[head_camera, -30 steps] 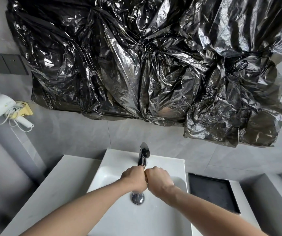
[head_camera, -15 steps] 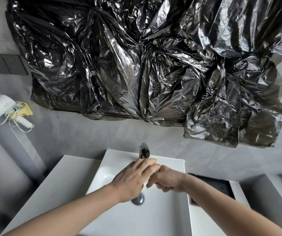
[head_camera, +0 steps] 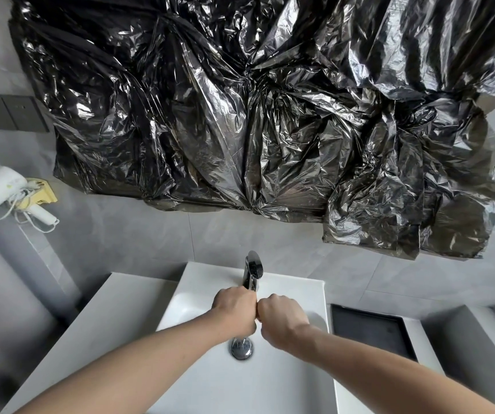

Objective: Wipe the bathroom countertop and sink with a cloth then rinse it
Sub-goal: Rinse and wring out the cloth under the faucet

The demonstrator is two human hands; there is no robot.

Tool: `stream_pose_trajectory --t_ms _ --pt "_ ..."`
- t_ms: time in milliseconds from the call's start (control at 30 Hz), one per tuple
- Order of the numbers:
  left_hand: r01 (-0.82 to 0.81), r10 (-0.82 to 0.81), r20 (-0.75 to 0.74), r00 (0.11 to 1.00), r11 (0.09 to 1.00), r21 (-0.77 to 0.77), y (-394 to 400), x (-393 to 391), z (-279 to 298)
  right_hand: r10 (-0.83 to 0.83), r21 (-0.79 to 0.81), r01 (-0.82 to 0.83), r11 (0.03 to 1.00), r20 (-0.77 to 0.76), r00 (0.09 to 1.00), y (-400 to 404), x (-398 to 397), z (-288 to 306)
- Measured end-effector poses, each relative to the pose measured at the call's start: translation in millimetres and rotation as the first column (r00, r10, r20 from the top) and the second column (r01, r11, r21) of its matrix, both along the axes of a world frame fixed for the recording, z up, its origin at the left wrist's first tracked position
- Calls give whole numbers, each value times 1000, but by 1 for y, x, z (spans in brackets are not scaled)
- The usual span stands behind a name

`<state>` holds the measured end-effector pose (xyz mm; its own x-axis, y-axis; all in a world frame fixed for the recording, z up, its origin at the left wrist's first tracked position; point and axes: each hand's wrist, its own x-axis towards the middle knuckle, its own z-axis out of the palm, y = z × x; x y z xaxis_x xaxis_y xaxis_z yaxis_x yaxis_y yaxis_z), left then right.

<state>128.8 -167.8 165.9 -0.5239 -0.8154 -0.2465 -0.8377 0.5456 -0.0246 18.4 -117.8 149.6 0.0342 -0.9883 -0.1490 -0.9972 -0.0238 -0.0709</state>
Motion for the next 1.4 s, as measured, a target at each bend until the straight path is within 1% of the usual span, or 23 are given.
stream_pose_trajectory --t_ms 100,167,233,333,400,467,600,667,767,833,933,1000,1033,1100,1133,1200,1267,1300,1333,1400 --pt "-145 155 -49 987 974 175 -2 -2 -10 99 -54 -106 993 -124 987 -3 -6 -8" --pt "-194 228 -80 970 933 303 -2 -2 -15 141 -72 -155 985 -173 975 -6 -11 -13" --pt "-174 241 -111 964 891 420 -3 -3 -18 183 -96 -206 974 -208 961 -9 -17 -16" --pt "-132 268 -174 948 825 550 -1 -6 -19 257 -146 -290 946 -210 943 -11 -23 -13" --pt "-122 317 -209 925 769 627 0 -6 -18 267 -97 -298 950 -245 932 -11 -27 -11" --pt "-99 346 -231 909 719 688 1 -5 -17 270 -44 -283 958 -188 944 -16 -35 -20" --pt "-92 389 -251 886 679 728 5 -5 -23 302 -79 -322 944 -197 933 -16 -40 -30" --pt "-107 393 -217 894 656 747 6 -4 -25 302 -106 -327 939 -198 932 -15 -41 -32" --pt "-134 416 -160 895 595 792 8 -3 -26 318 -138 -345 929 -182 930 -14 -44 -36" --pt "-137 431 -159 888 578 804 10 -3 -27 332 -173 -363 916 -185 925 -13 -45 -38" --pt "-138 466 -207 860 602 786 15 -6 -30 338 -234 -370 899 -167 926 -15 -50 -38" --pt "-137 490 -282 825 657 741 16 -7 -32 302 -259 -330 908 -141 943 -16 -53 -37" --pt "-133 485 -330 810 700 702 16 -6 -31 284 -262 -303 916 -108 953 -14 -54 -38" --pt "-139 467 -409 784 774 617 15 -2 -25 210 -251 -201 947 8 978 -7 -53 -36" --pt "-148 464 -443 767 800 582 15 2 -22 153 -196 -130 972 105 983 -1 -52 -34" --pt "-140 450 -508 735 833 536 17 13 -18 74 -187 -17 982 304 950 13 -49 -33" --pt "-73 393 -553 735 856 511 22 27 -21 35 -178 60 982 488 872 28 -44 -29" --pt "-32 352 -583 732 872 488 26 34 -23 22 -146 79 986 588 809 37 -42 -28" --pt "3 312 -620 720 892 452 29 42 -25 4 -101 86 991 674 739 44 -39 -27" --pt "34 254 -703 664 929 368 36 58 -31 -62 -14 116 993 779 624 59 -34 -26"
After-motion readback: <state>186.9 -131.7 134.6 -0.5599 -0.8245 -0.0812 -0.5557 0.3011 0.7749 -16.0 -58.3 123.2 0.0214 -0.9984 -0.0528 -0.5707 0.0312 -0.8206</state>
